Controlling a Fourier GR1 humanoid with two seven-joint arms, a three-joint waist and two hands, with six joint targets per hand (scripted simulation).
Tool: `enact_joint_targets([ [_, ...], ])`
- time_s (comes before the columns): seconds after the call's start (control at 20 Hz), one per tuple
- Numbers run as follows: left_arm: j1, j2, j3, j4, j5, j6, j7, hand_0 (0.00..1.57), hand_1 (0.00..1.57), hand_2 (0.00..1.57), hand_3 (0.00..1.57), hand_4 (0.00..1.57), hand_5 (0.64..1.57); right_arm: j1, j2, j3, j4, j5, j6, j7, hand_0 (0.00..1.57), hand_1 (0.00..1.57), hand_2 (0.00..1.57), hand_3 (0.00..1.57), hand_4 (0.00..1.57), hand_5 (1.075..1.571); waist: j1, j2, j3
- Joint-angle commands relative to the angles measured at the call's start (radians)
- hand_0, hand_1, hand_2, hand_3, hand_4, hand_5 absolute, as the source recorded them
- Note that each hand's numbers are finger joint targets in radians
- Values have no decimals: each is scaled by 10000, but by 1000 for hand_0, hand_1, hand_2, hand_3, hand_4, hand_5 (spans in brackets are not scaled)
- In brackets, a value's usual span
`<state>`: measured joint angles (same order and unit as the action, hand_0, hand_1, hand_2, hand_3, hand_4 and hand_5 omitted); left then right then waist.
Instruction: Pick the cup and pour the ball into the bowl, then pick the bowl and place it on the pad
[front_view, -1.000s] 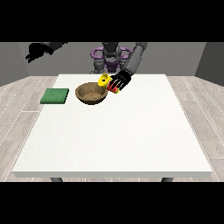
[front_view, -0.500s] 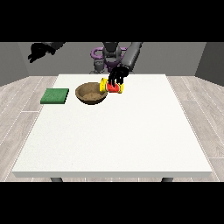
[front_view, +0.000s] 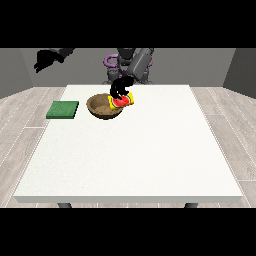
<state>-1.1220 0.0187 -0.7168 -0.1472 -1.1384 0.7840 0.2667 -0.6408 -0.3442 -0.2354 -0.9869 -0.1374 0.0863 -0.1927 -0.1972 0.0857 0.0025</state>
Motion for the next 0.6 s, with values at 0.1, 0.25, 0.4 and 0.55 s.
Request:
enact_joint_targets([
  [0.1, 313, -179, -1569, -427, -1742, -1121, 1271, 1525, 1525, 1571, 1571, 1503, 1177, -259, 332, 143, 327, 175, -306, -98, 0, 0, 348, 616, 580, 1565, -69, -80, -18],
  [0.25, -308, -182, -1898, -901, -2241, -2213, 1926, 1527, 1527, 1571, 1571, 1492, 1183, -367, -22, -75, 698, 38, 151, -560, 0, 0, 341, 606, 574, 1565, -83, 208, -15],
  [0.4, 617, -185, -2485, -1794, -2946, -2427, 2879, 1526, 1526, 1571, 1571, 1478, 1209, -461, -111, -82, 802, 62, 187, -543, 0, 0, 363, 647, 583, 1564, -29, 132, -20],
  [0.55, 504, -186, -2104, -1998, -2825, -2851, 2259, 1530, 1530, 1571, 1571, 1473, 1222, -183, 395, 79, 591, 97, -232, -322, 0, 0, 376, 659, 582, 1565, 100, -226, -25],
])
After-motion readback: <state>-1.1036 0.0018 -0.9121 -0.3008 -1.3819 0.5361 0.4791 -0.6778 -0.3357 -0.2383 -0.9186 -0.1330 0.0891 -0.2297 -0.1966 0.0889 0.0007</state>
